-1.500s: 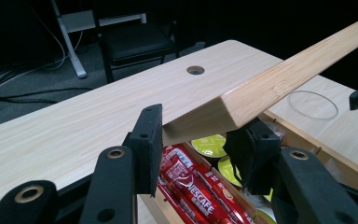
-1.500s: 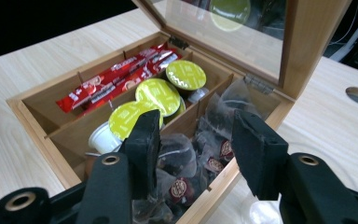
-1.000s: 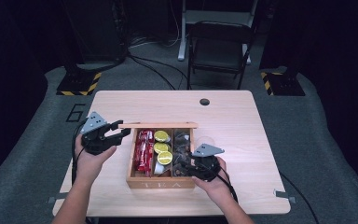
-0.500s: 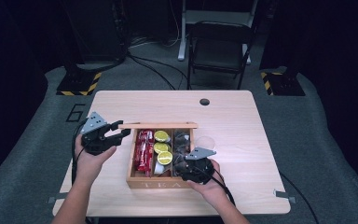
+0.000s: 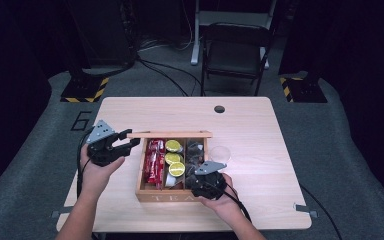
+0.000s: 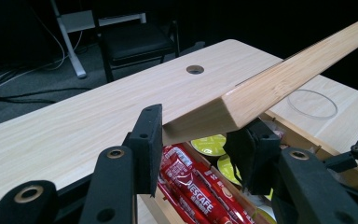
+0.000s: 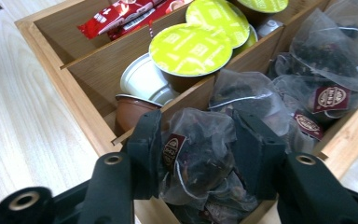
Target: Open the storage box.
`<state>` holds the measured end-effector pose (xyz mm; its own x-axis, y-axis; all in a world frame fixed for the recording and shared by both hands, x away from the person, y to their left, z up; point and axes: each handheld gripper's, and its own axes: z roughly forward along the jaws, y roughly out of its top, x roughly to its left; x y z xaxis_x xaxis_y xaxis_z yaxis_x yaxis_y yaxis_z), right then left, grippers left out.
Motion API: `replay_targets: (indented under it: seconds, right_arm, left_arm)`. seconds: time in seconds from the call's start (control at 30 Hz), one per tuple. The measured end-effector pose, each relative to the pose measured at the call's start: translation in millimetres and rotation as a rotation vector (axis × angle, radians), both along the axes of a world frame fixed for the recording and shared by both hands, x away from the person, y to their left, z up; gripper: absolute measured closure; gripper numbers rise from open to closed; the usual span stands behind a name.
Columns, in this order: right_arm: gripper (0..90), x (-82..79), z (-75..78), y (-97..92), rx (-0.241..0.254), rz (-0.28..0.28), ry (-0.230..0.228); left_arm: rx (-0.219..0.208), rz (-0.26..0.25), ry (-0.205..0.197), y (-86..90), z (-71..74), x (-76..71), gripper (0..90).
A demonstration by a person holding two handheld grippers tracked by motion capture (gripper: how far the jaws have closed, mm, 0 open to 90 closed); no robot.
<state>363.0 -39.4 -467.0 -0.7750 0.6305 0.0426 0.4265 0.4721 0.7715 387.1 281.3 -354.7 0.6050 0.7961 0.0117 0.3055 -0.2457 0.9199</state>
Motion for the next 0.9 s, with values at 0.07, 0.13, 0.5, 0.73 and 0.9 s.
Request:
replay_targets:
  seconds: [0.07,0.13,0.5,0.73,0.9]
  right_arm:
    - [57.1,-0.1,-0.7,1.2,-0.005,0.001,-0.005]
    - [59.2,0.3,-0.9,1.3,-0.01,0.011,-0.003]
    - [70.0,1.4,-1.0,-0.3,0.004,0.026,0.025]
    - [76.8,0.5,-0.5,-1.0,0.016,0.027,0.024]
    - [78.7,0.5,1.9,-2.9,0.04,0.04,0.043]
  left_arm:
    - [-0.002,0.001,0.001,-0.3,-0.1,-0.2,56.4]
    - [-0.001,0.001,-0.001,-0.2,-0.2,-0.2,56.4]
    - [-0.005,0.0,-0.003,-0.2,-0.6,-0.2,56.4]
    - [-0.001,-0.001,0.0,-0.2,-0.6,-0.8,56.4]
    - [-0.001,-0.001,0.0,-0.1,-0.6,-0.7,56.3]
